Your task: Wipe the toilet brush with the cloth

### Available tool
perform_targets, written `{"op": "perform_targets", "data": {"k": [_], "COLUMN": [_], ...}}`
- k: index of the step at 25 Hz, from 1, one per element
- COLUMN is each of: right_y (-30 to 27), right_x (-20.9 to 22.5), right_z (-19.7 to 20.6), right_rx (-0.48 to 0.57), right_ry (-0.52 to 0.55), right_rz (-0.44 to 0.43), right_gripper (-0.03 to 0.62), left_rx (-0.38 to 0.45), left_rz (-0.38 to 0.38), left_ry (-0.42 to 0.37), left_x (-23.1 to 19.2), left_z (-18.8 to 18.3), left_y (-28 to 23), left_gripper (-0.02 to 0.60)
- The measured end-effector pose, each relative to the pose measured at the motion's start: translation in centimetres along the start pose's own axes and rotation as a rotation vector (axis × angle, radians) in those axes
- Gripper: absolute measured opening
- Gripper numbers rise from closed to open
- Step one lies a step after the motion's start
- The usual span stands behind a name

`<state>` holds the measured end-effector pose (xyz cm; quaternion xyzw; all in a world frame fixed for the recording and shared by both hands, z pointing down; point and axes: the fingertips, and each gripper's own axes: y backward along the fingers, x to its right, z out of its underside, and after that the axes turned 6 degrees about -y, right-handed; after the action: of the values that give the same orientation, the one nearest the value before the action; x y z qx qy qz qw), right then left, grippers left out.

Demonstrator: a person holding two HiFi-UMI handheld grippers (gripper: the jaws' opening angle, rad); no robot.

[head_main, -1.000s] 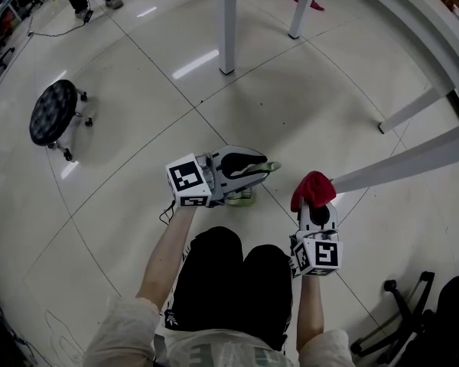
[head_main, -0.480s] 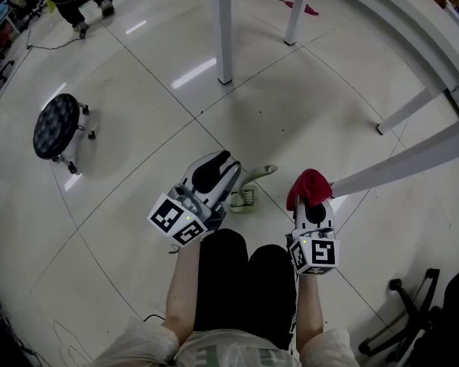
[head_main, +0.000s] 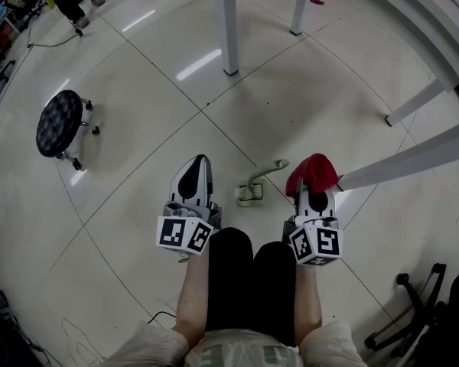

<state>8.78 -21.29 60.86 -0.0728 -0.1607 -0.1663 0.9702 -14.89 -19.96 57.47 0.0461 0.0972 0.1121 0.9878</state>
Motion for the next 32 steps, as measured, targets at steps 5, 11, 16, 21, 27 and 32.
{"op": "perform_targets", "data": {"k": [5,11,16,21,27,32], "right_y": [0.2,2.9,7.4,14.0,21.4,32.6], "right_x": [-2.0,-12.3,-22.3,-28.2,-31.4,-32.5], "right_z": [-8.2,-27.6,-47.4,-57.0,-58.6,-58.7], "right_rx": [0.014,-0.022,-0.040,-0.007,0.027,0.064], "right_ry": [0.001,0.038,0.065,0.052,0.048,0.037], "right_rz": [0.062,0.036,0.039,0.025,0.003,-0.059], "right_gripper": [0.032,0.032,0.032,0.032,0.031,0.031], "left_rx": [0.008,-0.021,-0.030,0.001,0.089,0.109], "left_rz": [0.008,-0.080,-0.138,-0.190,-0.181,-0.118], "left_ry": [-0.016,-0.016,-0.049,-0.111,-0.047,-0.040], "left_x": [1.6,3.9,7.2,7.4,10.0,18.4], "left_z": [-9.0,-30.1,-51.2,-62.4,-66.0,-66.8], "left_y": [-2.1,-0.2,0.6,4.4,11.0,19.9], "left_gripper": [0.005,0.005,0.005,0.005,0.005,0.005]}}
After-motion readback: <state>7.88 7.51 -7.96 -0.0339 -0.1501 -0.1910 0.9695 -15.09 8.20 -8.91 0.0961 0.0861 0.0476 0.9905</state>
